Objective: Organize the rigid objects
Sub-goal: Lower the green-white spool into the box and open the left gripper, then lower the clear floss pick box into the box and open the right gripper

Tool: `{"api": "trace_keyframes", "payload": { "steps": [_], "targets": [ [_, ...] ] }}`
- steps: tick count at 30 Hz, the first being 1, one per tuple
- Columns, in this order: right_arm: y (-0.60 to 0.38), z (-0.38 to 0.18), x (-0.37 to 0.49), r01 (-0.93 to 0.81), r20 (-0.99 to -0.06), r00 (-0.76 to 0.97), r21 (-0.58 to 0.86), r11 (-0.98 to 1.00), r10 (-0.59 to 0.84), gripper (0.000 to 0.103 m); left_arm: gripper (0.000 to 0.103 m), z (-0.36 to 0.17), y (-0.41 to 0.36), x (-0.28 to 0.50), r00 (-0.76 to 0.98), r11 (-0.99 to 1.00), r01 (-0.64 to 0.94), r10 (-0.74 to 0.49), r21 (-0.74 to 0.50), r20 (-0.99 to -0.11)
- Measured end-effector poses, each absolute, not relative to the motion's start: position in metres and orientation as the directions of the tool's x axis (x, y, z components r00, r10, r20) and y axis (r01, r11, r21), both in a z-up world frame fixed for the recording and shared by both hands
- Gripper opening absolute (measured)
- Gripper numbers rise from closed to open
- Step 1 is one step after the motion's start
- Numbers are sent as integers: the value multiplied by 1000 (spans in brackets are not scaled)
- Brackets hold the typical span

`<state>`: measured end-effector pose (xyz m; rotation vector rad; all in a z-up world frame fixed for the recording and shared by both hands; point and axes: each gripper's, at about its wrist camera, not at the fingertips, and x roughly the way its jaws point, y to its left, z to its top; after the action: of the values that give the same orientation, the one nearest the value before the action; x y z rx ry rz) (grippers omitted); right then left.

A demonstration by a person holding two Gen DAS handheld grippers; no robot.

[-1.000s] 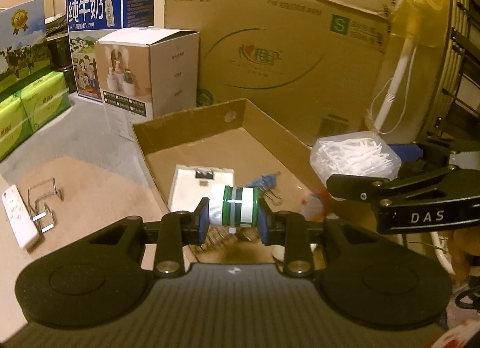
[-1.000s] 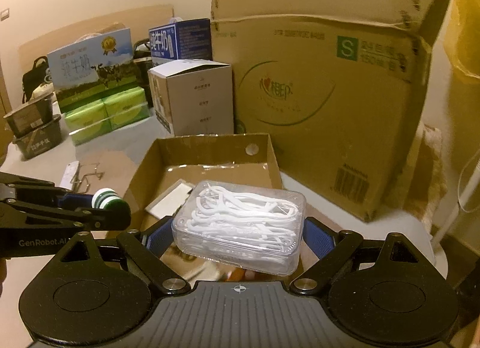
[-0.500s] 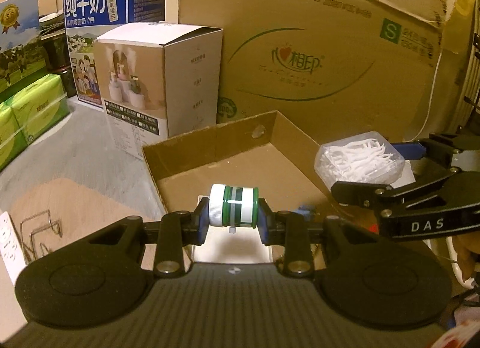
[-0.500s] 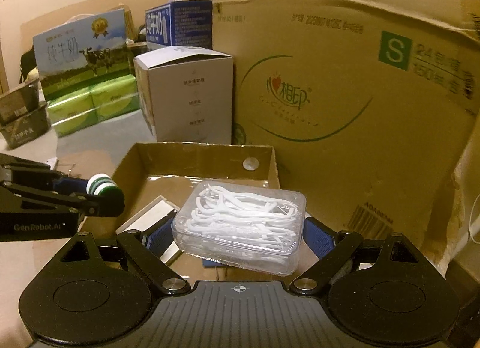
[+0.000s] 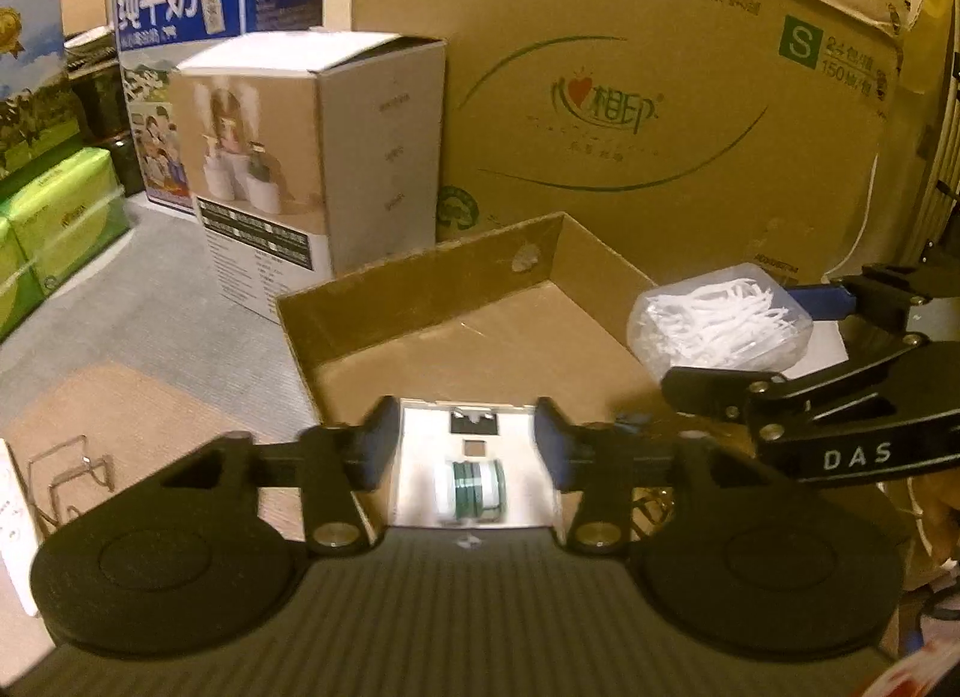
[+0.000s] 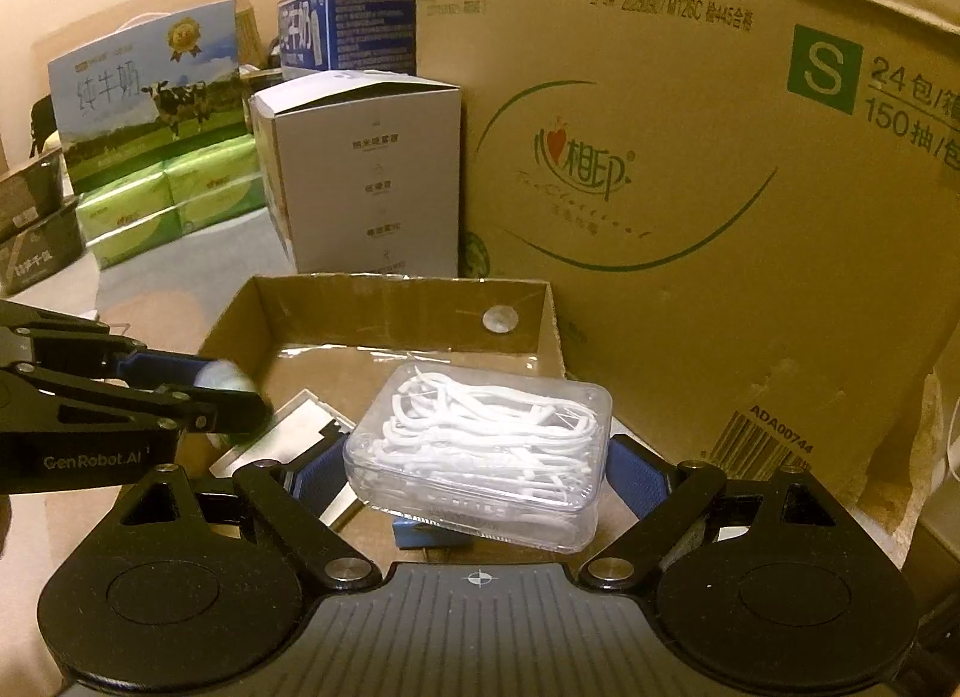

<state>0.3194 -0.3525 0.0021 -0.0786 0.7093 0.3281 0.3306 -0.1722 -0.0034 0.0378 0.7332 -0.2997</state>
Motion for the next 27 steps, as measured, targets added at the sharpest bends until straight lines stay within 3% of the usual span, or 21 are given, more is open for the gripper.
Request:
{"api": "trace_keyframes", "payload": {
  "steps": [27],
  "targets": [
    [-352, 7, 318, -318, -645, 701, 101, 943, 305, 91, 47, 4, -151, 313, 722, 965, 258, -230, -54, -653]
  ]
}}
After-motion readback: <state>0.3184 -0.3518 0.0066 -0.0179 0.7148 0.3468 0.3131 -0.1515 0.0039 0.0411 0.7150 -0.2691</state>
